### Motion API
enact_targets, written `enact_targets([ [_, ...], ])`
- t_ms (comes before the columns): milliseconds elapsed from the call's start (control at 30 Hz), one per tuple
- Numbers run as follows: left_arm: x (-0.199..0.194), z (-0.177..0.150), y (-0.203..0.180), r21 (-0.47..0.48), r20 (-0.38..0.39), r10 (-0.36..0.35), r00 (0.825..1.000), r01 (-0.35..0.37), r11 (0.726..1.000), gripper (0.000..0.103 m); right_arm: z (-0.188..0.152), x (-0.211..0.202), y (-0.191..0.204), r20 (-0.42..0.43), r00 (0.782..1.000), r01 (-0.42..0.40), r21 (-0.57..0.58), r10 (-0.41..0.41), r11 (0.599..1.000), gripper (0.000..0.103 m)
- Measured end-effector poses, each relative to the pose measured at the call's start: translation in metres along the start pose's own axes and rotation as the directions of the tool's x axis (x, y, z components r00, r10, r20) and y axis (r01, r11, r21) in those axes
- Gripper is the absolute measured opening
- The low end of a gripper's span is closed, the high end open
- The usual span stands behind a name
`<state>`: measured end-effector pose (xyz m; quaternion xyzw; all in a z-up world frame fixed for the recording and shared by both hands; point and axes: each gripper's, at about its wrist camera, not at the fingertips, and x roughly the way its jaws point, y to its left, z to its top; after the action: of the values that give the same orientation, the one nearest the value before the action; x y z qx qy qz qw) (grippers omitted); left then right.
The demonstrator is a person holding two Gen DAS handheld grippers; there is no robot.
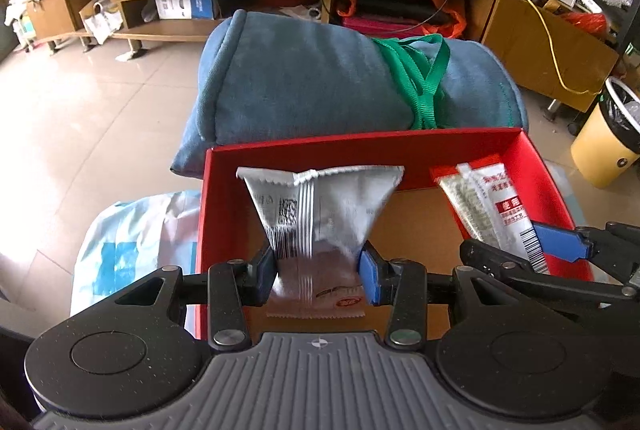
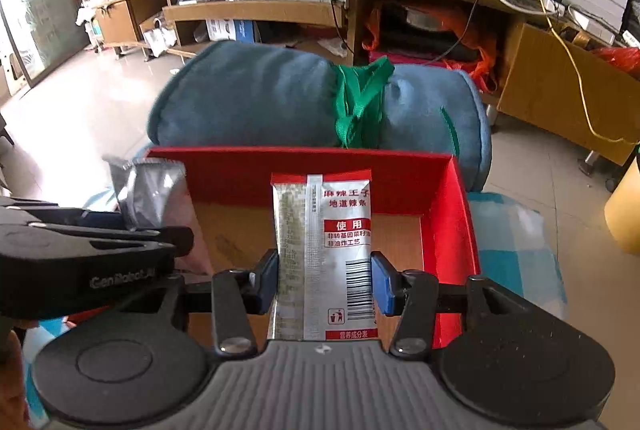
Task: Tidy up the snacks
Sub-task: 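Open the left tool to drop the bag while right releases its packet into the box, then withdraw both open tools from the box back toward the table snacks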
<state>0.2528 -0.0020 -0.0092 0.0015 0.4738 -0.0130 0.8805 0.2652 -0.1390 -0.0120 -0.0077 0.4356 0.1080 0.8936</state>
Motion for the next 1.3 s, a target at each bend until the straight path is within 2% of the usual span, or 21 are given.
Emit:
enact_targets([
  [533,0.025,-0.010,-0.004,0.015,-0.067,0.029,0.997,-0.028,0.999,0.049,-0.013,0.043,0.005,-0.083,0.996,0.022,-0.021,-0.024,1.000,0.047],
  [633,0.027,-0.010,-0.003,0.015,-0.070,0.030,0.997,-0.029,0.999,0.053,-0.014,0.045,0.004,-0.084,0.996,0.031,-0.023,-0.033,0.999,0.047],
  [833,0.020,-0.008,0.001,-0.001,-0.054,0.028,0.998,-0.029,1.000,0.067,-0.010,0.035,0.002,-0.056,0.997,0.057,-0.026,-0.059,0.998,0.054],
  [1300,-0.019,-0.010,0.010,-0.023,-0.008,-0.011,1.000,0.011,1.000,0.077,-0.007,-0.019,0.008,-0.010,0.998,0.063,-0.029,-0.063,0.998,0.056],
])
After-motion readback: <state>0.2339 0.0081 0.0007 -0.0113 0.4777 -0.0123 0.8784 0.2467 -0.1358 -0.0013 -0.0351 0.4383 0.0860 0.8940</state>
